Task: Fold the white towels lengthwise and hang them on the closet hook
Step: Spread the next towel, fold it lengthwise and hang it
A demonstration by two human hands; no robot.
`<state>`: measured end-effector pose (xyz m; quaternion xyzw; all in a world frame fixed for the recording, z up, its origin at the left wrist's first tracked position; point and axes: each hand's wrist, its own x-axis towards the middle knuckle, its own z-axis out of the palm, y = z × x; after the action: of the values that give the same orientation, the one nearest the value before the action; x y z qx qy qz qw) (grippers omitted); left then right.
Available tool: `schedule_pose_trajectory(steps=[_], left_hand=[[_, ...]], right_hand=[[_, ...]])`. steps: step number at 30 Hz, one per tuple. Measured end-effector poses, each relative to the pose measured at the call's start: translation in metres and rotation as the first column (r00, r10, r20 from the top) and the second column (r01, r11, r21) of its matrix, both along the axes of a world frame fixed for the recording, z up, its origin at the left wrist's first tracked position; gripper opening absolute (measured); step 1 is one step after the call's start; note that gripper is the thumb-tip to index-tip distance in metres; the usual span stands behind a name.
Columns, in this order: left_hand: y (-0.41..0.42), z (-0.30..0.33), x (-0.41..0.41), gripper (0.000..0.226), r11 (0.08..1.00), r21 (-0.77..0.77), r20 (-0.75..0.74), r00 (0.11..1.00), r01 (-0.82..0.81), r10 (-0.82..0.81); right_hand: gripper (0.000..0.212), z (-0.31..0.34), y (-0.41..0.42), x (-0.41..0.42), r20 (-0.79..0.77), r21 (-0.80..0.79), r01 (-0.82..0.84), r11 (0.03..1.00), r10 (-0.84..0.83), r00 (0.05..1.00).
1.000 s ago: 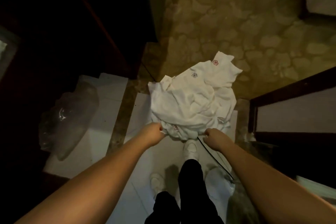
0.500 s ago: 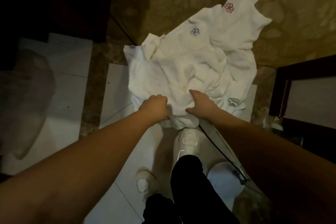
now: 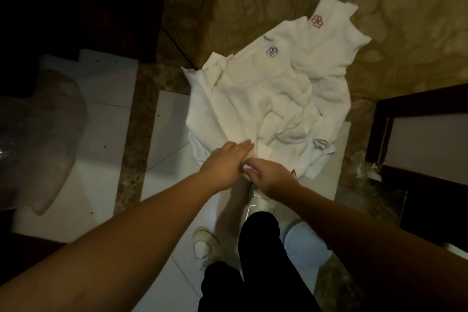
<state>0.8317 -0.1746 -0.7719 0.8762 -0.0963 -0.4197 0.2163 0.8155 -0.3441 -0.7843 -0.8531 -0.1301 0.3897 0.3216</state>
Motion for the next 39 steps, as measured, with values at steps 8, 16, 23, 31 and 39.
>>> schedule_pose_trajectory(steps=[8, 16, 23, 31, 39], left_hand=[[0.033, 0.113, 0.004, 0.020, 0.990, 0.137, -0.023, 0.999, 0.025, -0.022], [0.091, 0.241, -0.041, 0.020, 0.935, 0.002, 0.090, 0.932, -0.354, 0.352], [0.148, 0.348, -0.112, 0.026, 0.807, -0.108, 0.147, 0.794, -0.580, 0.590], [0.193, 0.450, -0.195, 0.022, 0.643, -0.237, 0.237, 0.598, -0.728, 0.766], [0.187, 0.542, -0.301, 0.040, 0.456, -0.403, 0.442, 0.267, -0.794, 0.856]], right_hand=[[0.029, 0.113, 0.009, 0.019, 0.032, -0.211, -0.127, 0.969, 0.137, 0.990], [0.018, 0.215, 0.011, 0.019, 0.033, -0.271, 0.033, 0.962, -0.024, 0.999], [0.019, 0.368, 0.063, -0.006, 0.103, -0.131, 0.082, 0.988, -0.068, 0.992], [0.031, 0.527, 0.146, -0.078, 0.163, 0.019, -0.010, 1.000, 0.007, 0.987], [0.022, 0.627, 0.200, -0.170, 0.178, 0.291, -0.084, 0.953, 0.032, 0.984]])
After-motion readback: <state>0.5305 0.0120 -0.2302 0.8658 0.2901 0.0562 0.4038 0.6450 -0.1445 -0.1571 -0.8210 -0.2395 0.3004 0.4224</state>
